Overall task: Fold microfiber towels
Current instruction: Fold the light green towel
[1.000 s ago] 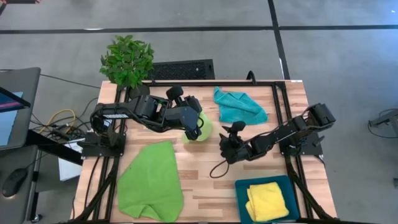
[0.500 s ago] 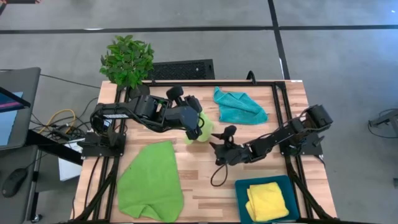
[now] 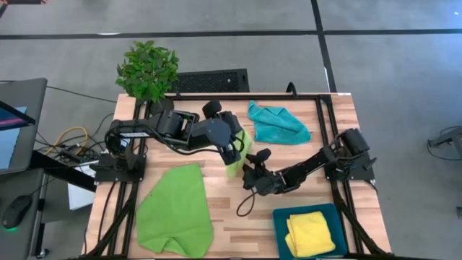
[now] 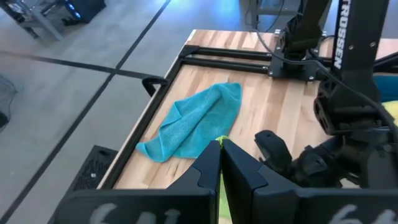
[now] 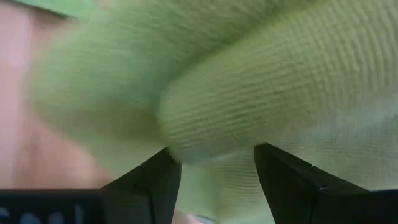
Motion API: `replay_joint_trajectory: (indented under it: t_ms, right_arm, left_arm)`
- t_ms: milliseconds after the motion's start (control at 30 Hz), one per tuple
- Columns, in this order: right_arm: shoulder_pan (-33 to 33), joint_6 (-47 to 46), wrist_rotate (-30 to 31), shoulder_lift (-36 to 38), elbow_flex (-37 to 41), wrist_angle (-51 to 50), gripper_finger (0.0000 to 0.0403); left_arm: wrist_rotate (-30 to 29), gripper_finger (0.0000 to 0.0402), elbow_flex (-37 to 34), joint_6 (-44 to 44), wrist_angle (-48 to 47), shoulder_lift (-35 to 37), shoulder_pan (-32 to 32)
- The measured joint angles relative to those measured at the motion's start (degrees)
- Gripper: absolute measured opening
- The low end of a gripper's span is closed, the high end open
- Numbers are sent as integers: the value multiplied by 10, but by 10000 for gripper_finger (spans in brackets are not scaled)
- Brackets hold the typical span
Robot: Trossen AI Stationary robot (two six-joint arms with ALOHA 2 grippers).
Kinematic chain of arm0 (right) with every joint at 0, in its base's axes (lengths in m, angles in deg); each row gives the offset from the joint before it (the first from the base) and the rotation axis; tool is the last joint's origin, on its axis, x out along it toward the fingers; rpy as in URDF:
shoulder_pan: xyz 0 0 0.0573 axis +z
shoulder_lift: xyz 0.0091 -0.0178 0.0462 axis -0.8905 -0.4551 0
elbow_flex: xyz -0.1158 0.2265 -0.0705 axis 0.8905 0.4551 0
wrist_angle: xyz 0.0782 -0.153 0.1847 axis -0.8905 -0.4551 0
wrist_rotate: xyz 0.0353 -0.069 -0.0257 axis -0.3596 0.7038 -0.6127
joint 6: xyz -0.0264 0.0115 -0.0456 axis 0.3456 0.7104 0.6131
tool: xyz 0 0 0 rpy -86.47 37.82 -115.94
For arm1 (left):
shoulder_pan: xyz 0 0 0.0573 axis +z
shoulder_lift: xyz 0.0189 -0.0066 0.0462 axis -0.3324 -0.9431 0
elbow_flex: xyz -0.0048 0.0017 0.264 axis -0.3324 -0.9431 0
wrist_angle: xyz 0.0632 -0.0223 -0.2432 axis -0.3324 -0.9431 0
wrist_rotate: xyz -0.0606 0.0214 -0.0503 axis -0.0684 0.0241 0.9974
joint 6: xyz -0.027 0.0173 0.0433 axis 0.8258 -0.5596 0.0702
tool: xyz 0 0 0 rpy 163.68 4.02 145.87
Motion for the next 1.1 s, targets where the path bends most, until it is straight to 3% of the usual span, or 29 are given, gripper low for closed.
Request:
replay_joint_trajectory:
  t_ms: [267,500,800,933,1100]
  right_arm:
    - [19,42,79,-7,0,69,225]
    - [47,95,92,-6,0,133,225]
    - [64,141,173,-6,0,175,222]
    - [65,141,197,-6,0,179,199]
    - [75,151,224,-6,0,179,139]
  left_arm:
    - [0,0,0,0,0,0,0]
    - [-1,0,0,0,-7,0,0]
    - [-1,0,0,0,-10,0,0]
    - [-1,0,0,0,-10,0,0]
    - [-1,0,0,1,-18,0,0]
